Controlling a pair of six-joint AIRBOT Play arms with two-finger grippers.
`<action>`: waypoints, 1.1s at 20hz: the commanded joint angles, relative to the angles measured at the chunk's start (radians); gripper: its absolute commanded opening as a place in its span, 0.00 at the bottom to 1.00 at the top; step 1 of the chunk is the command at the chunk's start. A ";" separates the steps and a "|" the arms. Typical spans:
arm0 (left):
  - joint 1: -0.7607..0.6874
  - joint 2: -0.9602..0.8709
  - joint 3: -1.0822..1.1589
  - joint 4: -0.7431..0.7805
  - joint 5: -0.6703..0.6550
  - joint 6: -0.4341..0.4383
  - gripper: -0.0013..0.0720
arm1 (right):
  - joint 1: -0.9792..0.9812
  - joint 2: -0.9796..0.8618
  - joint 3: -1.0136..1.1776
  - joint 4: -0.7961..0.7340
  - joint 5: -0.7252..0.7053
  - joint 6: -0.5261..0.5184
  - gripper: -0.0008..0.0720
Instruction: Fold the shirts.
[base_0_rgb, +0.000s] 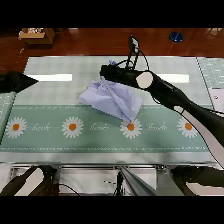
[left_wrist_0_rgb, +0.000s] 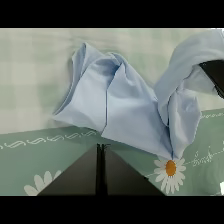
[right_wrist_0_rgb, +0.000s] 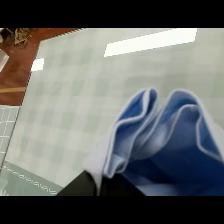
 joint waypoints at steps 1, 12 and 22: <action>-0.001 0.002 -0.041 0.000 -0.003 0.002 0.04 | 0.043 -0.032 0.011 0.026 -0.027 -0.001 0.04; -0.001 0.002 -0.041 0.001 -0.002 0.003 0.04 | 0.110 -0.108 0.015 0.124 0.004 -0.022 0.67; 0.000 0.002 -0.041 0.001 -0.002 0.010 0.05 | -0.453 0.302 -0.048 -0.824 1.046 0.117 0.59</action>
